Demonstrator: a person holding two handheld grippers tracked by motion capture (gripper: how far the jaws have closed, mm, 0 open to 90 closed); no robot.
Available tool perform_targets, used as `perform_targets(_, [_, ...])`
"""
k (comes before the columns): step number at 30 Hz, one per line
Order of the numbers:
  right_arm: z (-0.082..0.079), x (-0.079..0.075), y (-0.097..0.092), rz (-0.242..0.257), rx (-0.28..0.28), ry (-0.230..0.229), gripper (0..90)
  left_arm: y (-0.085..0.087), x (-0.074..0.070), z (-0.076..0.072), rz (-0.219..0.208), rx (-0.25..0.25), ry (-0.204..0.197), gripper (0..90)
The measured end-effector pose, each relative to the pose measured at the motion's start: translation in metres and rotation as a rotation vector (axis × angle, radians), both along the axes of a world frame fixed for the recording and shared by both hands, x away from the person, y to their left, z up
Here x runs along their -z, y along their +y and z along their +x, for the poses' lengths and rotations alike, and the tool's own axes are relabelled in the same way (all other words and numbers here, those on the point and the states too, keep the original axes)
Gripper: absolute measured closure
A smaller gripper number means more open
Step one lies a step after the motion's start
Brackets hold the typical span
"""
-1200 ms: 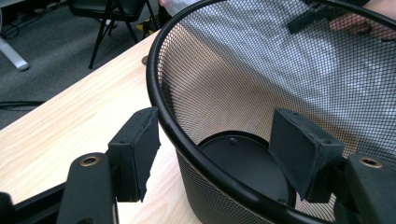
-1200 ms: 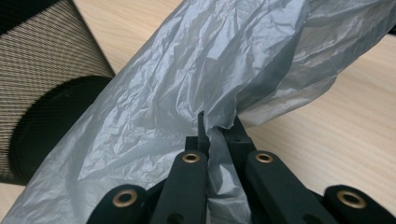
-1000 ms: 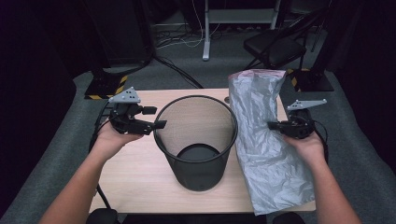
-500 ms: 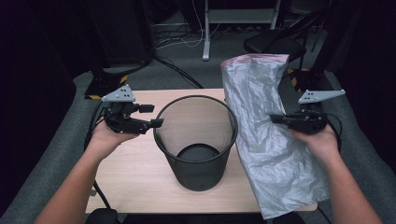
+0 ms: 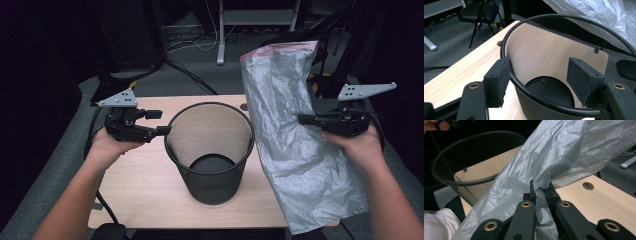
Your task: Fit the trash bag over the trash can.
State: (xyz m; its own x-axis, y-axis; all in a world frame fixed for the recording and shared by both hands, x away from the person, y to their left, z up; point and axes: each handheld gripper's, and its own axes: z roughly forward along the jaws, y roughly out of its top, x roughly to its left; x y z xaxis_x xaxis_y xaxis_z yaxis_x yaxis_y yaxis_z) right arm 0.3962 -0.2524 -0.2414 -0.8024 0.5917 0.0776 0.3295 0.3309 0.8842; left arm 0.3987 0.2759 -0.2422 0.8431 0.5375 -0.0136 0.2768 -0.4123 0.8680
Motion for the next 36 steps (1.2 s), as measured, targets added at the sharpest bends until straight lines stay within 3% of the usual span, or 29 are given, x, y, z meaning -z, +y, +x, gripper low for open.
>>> perform_targets(5, [-0.006, -0.02, -0.004, -0.004, -0.008, -0.03, 88.4, 0.002, -0.002, -0.001, 0.007, 0.0, 0.002, 34.8])
perform_targets(13, [-0.013, -0.038, 0.005, 0.049, -0.072, -0.048, 88.4, -0.01, 0.0, -0.005, 0.005, 0.036, 0.01, 32.0])
perform_targets(19, [-0.007, -0.033, 0.032, 0.043, -0.13, -0.058, 88.3, -0.023, 0.003, -0.005, 0.009, 0.068, 0.027, 31.9])
perform_targets(23, [-0.001, -0.026, 0.052, 0.055, -0.168, -0.052, 88.4, -0.027, 0.005, -0.003, -0.024, 0.08, 0.052, 29.4])
perform_targets(36, [0.021, -0.012, 0.099, 0.088, -0.24, -0.038, 88.4, -0.036, 0.01, 0.0, -0.09, 0.097, 0.082, 20.4])
